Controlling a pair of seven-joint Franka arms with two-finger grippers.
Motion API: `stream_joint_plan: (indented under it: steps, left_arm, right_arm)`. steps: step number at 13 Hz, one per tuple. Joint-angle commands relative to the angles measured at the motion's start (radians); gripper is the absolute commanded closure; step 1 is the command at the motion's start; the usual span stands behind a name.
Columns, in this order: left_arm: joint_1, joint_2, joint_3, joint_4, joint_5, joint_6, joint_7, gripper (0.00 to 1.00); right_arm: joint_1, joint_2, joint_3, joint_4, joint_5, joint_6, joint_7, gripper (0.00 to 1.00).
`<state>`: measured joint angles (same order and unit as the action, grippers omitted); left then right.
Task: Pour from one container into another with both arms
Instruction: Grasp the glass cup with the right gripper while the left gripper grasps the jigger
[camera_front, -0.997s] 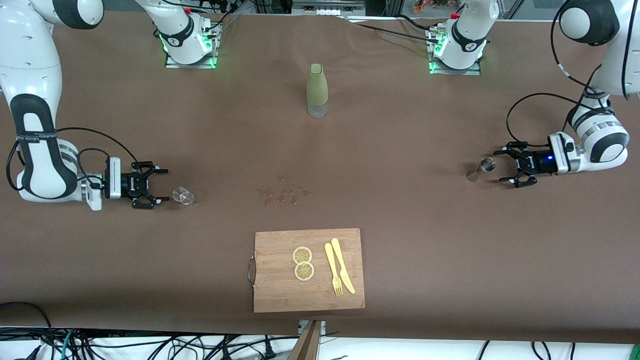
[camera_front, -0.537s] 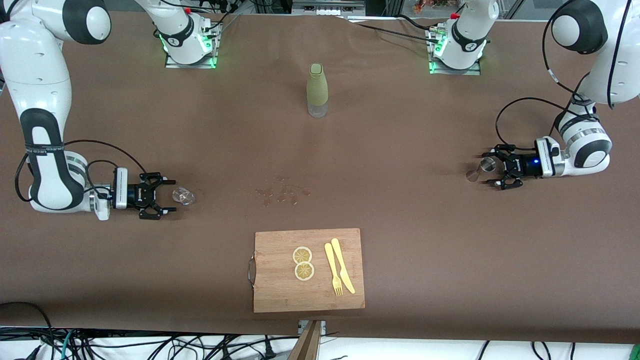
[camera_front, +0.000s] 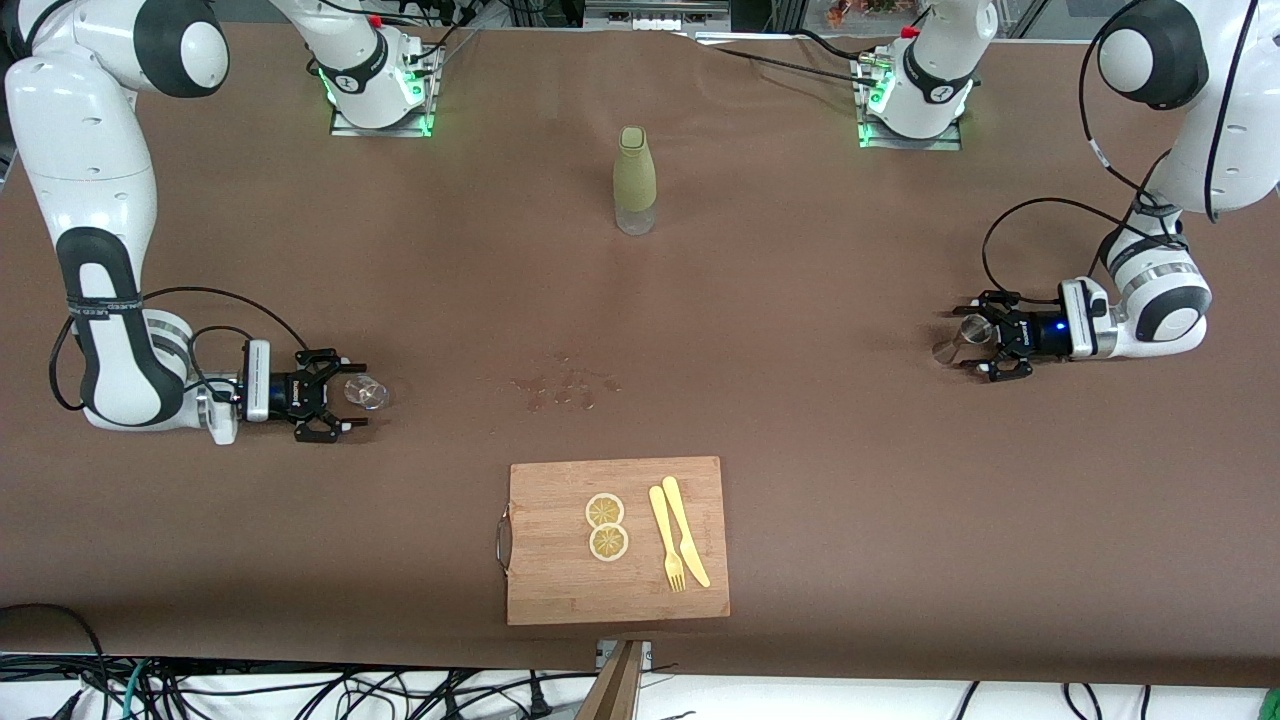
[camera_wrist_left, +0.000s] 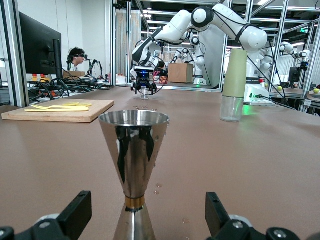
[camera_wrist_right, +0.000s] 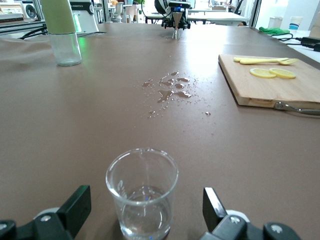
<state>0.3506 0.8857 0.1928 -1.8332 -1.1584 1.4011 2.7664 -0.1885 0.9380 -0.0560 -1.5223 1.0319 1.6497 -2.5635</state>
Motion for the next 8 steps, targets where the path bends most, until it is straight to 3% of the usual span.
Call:
stream_joint_plan:
  steps: [1,8]
  left_arm:
    - [-0.016,0.006,0.008,-0.023,-0.027,0.016,0.199,0.00]
    - [-0.013,0.021,-0.006,-0.024,-0.035,-0.002,0.213,0.00]
  right_arm:
    - [0.003,0.028,0.002,0.017,0.031,-0.019,-0.030,0.01]
    - [0.004,0.033,0.018,-0.003,0.048,-0.024,-0.060,0.01]
